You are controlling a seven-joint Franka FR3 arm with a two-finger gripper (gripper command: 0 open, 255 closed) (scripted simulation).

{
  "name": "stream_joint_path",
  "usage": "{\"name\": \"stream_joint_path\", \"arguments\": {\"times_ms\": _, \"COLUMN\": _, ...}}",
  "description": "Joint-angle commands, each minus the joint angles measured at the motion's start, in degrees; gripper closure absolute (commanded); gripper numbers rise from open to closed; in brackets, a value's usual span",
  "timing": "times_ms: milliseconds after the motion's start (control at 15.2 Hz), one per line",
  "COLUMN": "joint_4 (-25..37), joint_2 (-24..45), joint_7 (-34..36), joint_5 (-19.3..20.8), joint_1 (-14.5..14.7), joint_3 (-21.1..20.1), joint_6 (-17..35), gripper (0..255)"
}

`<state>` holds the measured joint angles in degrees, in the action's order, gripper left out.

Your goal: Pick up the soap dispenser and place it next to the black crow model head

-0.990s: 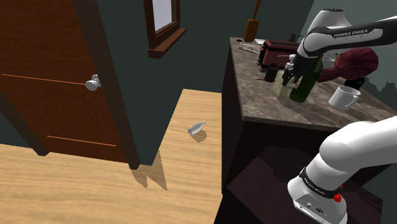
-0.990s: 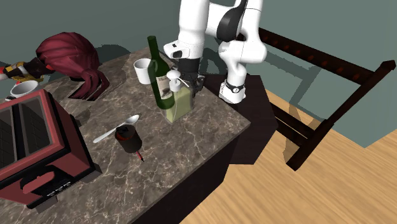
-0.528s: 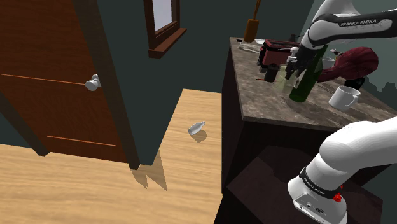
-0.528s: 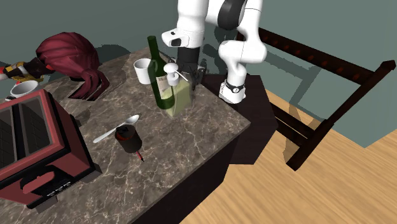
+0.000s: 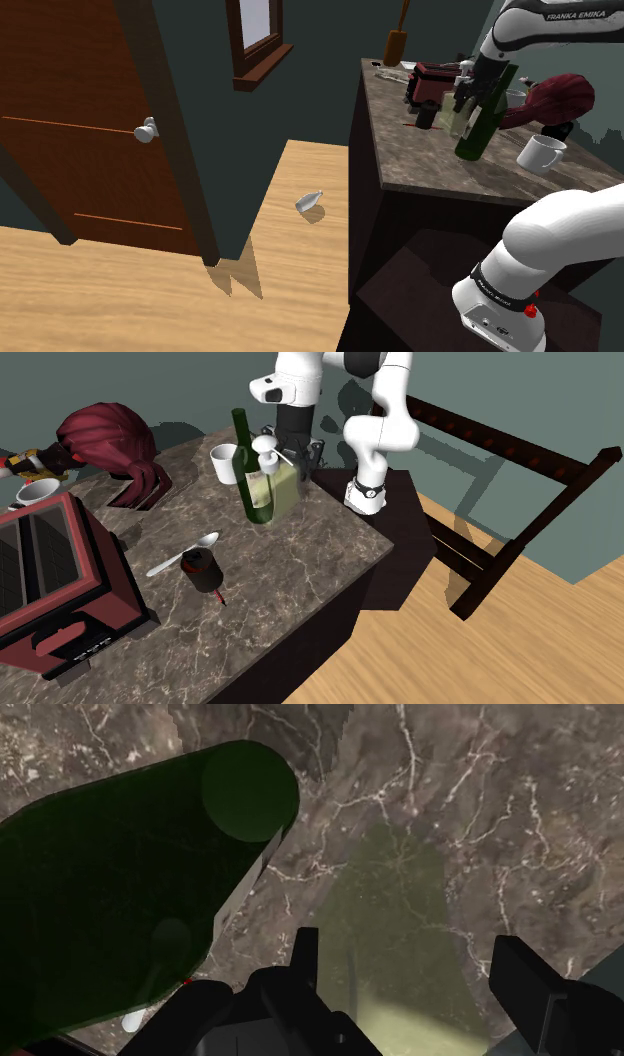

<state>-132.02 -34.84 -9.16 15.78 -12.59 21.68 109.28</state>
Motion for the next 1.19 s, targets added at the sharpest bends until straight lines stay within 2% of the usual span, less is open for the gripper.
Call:
{"name": "stream_joint_path", "arguments": {"times_ms": 0, "joint_4": 1.5, "joint_2": 0.0, "joint_7": -0.1, "joint_5": -0.2, "joint_1": 0.1, "joint_3": -0.2, "joint_6": -1.4, "gripper": 255}}
{"name": "stream_joint_path", "arguments": {"times_ms": 1122, "joint_4": 16.7, "joint_2": 2.9, "joint_7": -1.6, "joint_5": -2.2, "joint_1": 1.2, "joint_3": -1.7, "joint_6": -13.8, "gripper": 255}}
